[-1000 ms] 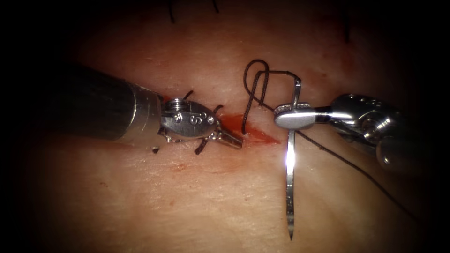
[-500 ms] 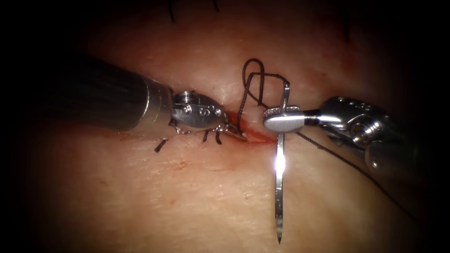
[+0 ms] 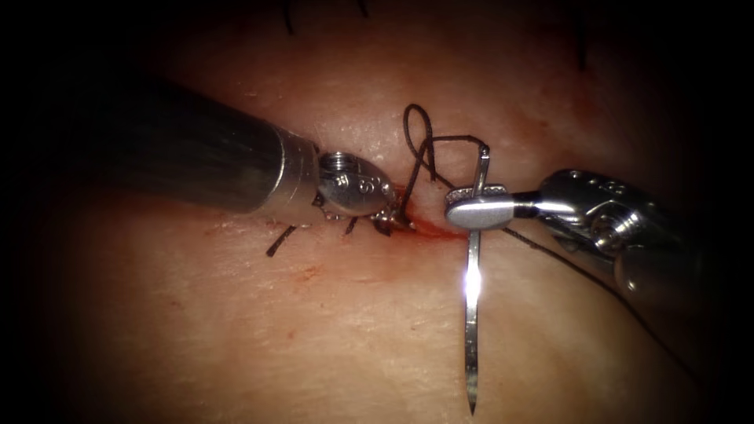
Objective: Wound Closure
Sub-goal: Insert the needle into the bottom side of the tissue using the right gripper
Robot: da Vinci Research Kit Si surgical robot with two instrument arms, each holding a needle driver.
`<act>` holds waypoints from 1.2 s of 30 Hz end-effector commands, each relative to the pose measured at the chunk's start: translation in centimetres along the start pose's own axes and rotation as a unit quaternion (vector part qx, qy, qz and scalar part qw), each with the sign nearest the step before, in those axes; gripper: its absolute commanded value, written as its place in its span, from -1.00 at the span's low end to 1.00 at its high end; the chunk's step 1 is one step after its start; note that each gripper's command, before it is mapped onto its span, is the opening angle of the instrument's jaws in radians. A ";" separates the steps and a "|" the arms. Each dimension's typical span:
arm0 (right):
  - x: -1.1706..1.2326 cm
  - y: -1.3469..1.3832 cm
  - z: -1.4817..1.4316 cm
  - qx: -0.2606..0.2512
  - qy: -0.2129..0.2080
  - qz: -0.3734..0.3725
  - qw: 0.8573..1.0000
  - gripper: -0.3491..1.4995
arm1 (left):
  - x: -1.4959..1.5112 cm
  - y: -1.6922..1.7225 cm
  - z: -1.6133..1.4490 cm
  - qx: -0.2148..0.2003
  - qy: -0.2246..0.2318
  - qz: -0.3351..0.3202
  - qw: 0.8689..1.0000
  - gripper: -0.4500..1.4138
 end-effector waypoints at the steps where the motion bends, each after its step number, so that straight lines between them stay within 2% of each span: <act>1: -0.03 0.04 0.07 0.001 0.000 0.000 1.000 -1.00 | 0.00 0.03 0.09 -0.032 -0.002 -0.003 0.999 -1.00; 3: -0.03 0.04 0.07 0.001 -0.002 0.000 1.000 -1.00 | 0.04 0.12 0.08 -0.120 -0.012 -0.010 0.993 -1.00; 4: -0.03 0.04 0.07 0.001 -0.002 0.000 1.000 -1.00 | 0.06 0.15 0.08 -0.147 -0.019 -0.011 0.989 -1.00; 8: -0.03 0.04 0.06 0.002 -0.002 0.000 1.000 -1.00 | 0.10 0.22 0.12 -0.220 -0.009 0.000 0.976 -1.00; 11: -0.03 0.04 0.05 0.003 -0.001 0.000 1.000 -1.00 | 0.12 0.26 0.16 -0.250 -0.003 0.005 0.968 -1.00; 16: -0.03 0.04 0.02 0.005 0.000 0.000 1.000 -1.00 | 0.13 0.32 0.21 -0.289 0.021 0.009 0.957 -1.00; 23: 0.03 0.12 -0.04 0.003 0.012 -0.004 1.000 -1.00 | 0.14 0.52 0.10 -0.339 0.039 0.027 0.940 -0.82; 26: 0.09 0.22 -0.05 -0.002 0.020 -0.011 1.000 -1.00 | 0.16 0.60 0.00 -0.350 0.039 0.031 0.936 -0.66; 28: 0.11 0.25 -0.05 -0.004 0.021 -0.016 1.000 -1.00 | 0.18 0.64 -0.07 -0.350 0.043 0.031 0.935 -0.62; 32: 0.13 0.29 -0.03 -0.010 0.025 -0.027 0.999 -1.00 | 0.25 0.69 -0.22 -0.351 0.050 0.030 0.934 -0.62; 36: 0.20 0.34 -0.02 -0.039 0.034 -0.070 0.996 -1.00 | 0.32 0.72 -0.29 -0.348 0.055 0.027 0.935 -0.62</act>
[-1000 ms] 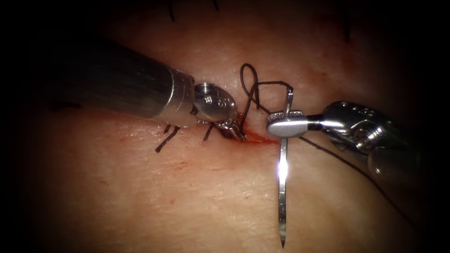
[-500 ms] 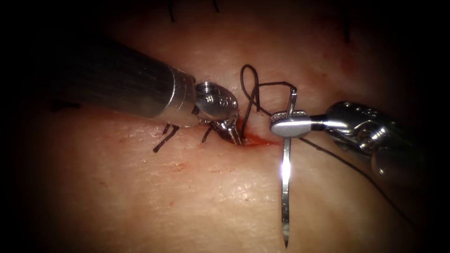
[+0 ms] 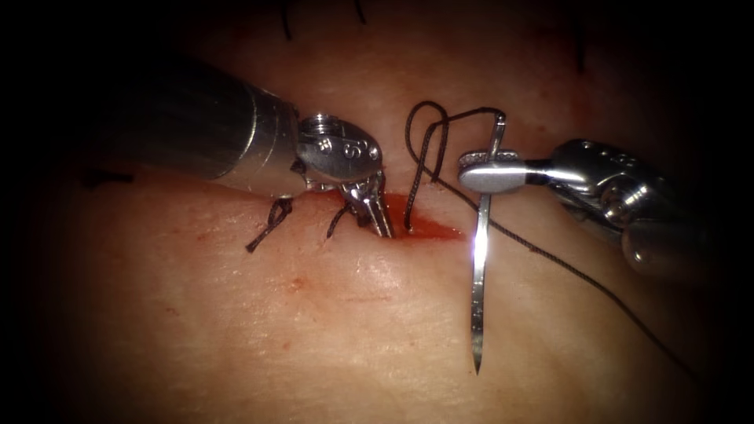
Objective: Wound Closure
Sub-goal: Insert the needle into the bottom side of the tissue using the right gripper
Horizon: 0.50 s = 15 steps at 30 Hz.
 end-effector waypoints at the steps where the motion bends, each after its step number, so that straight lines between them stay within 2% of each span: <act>1: 0.00 0.08 0.07 -0.010 0.004 -0.015 1.000 -1.00 | -0.01 -0.05 0.07 0.001 0.001 0.000 1.000 -0.62; 9: 0.39 0.27 0.12 -0.075 0.027 -0.107 0.991 -1.00 | -0.05 -0.01 0.11 0.015 0.004 0.005 1.000 -0.66; 15: 0.39 0.31 0.17 -0.102 0.024 -0.167 0.980 -1.00 | -0.09 -0.01 0.14 0.018 0.003 0.007 1.000 -0.68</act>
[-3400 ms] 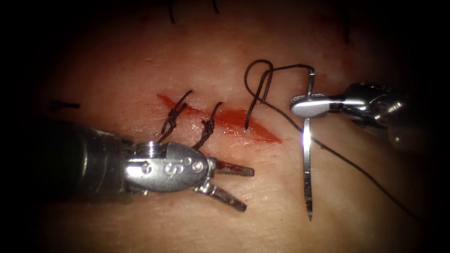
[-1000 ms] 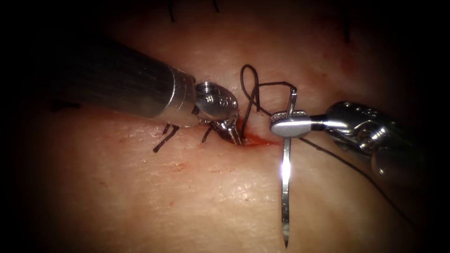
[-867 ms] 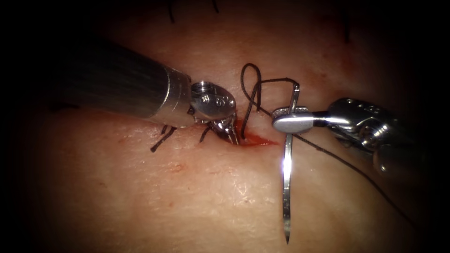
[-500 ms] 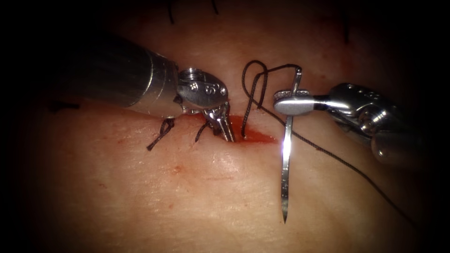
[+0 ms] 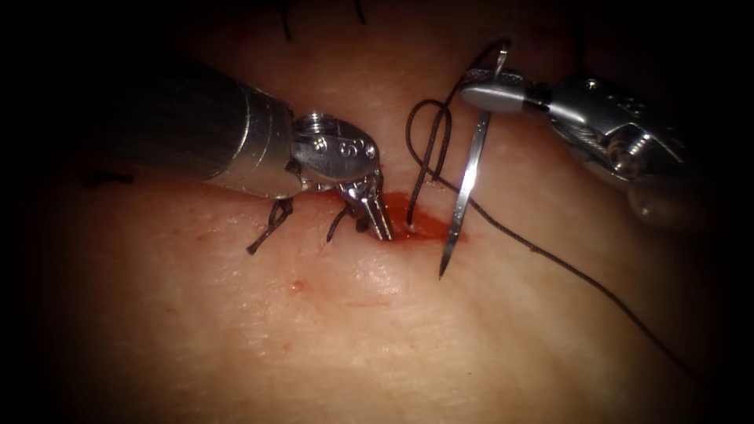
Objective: Wound Closure
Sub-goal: Insert the needle into the bottom side of the tissue using the right gripper
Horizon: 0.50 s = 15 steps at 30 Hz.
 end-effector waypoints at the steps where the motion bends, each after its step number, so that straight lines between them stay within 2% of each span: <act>1: -0.06 0.05 0.07 -0.007 0.001 -0.015 1.000 -1.00 | -0.04 -0.07 0.08 0.000 -0.001 0.000 1.000 -0.68; 5: -0.10 0.05 0.10 -0.028 0.006 -0.051 0.998 -1.00 | -0.05 -0.07 0.09 0.001 0.000 0.002 1.000 -0.69; 15: -0.17 -0.02 0.24 -0.044 0.009 -0.098 0.994 -1.00 | -0.09 -0.10 0.13 0.003 0.000 0.006 1.000 -0.73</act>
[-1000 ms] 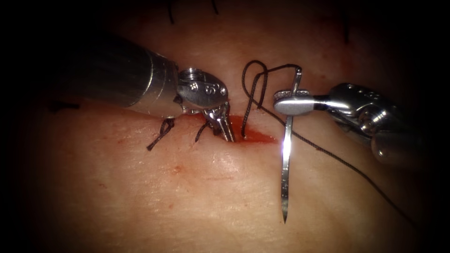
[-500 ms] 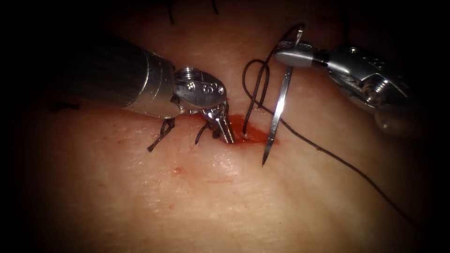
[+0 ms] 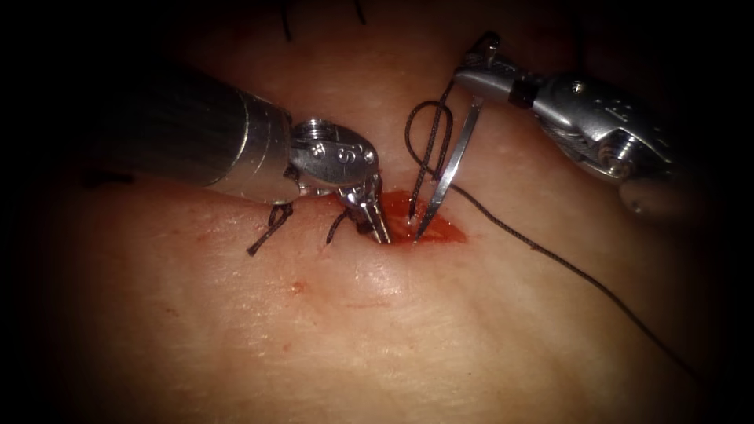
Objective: Wound Closure
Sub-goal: Insert the needle into the bottom side of the tissue using the right gripper
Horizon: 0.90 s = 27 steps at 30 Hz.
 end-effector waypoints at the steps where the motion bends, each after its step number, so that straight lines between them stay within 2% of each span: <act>1: -0.08 -0.04 0.11 -0.001 0.003 -0.008 1.000 -1.00 | -0.03 -0.06 0.08 0.000 0.002 0.000 1.000 -0.73; 7: -0.19 -0.14 0.17 -0.001 0.000 -0.026 1.000 -1.00 | -0.05 -0.07 0.09 0.000 0.003 0.003 1.000 -0.73; 27: -0.09 -0.21 0.10 -0.029 -0.007 -0.096 0.995 -1.00 | -0.06 -0.07 0.08 0.003 0.005 0.009 1.000 -0.75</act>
